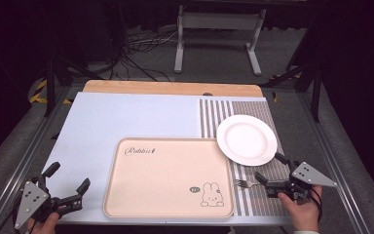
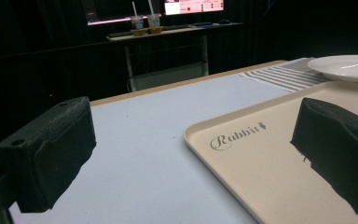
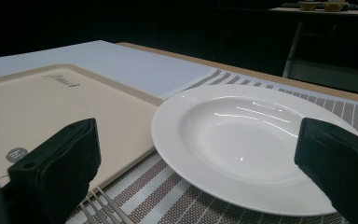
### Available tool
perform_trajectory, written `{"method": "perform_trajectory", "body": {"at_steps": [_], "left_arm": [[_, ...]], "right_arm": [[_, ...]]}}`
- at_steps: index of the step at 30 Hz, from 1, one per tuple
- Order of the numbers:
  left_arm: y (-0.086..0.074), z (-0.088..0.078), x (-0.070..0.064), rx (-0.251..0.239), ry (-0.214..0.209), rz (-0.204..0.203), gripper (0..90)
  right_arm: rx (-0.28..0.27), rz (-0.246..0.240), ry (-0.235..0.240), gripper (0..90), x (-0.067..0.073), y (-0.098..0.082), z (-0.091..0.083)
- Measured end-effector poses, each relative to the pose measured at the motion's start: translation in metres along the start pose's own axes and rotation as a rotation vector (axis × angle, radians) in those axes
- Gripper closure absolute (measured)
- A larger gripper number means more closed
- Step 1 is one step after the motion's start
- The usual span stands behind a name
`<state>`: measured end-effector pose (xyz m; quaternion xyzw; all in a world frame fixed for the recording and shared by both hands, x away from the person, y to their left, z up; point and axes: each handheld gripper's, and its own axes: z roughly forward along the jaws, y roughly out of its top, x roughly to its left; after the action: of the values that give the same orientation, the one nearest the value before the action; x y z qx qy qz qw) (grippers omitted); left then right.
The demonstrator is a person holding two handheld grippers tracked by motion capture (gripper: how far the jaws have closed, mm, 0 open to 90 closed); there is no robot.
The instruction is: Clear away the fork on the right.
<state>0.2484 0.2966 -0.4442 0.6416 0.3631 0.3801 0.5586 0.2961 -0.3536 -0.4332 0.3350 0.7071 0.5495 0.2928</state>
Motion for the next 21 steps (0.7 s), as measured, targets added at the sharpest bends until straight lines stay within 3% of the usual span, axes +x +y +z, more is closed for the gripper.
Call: {"method": "perform_trajectory", "body": {"at_steps": [21], "left_arm": [[0.0000, 0.0007, -0.0008, 0.013, -0.004, 0.009, 0.3]], "right_arm": [[-0.017, 0.004, 0.026, 0.9, 0.0018, 0.0035, 0.0046]]}}
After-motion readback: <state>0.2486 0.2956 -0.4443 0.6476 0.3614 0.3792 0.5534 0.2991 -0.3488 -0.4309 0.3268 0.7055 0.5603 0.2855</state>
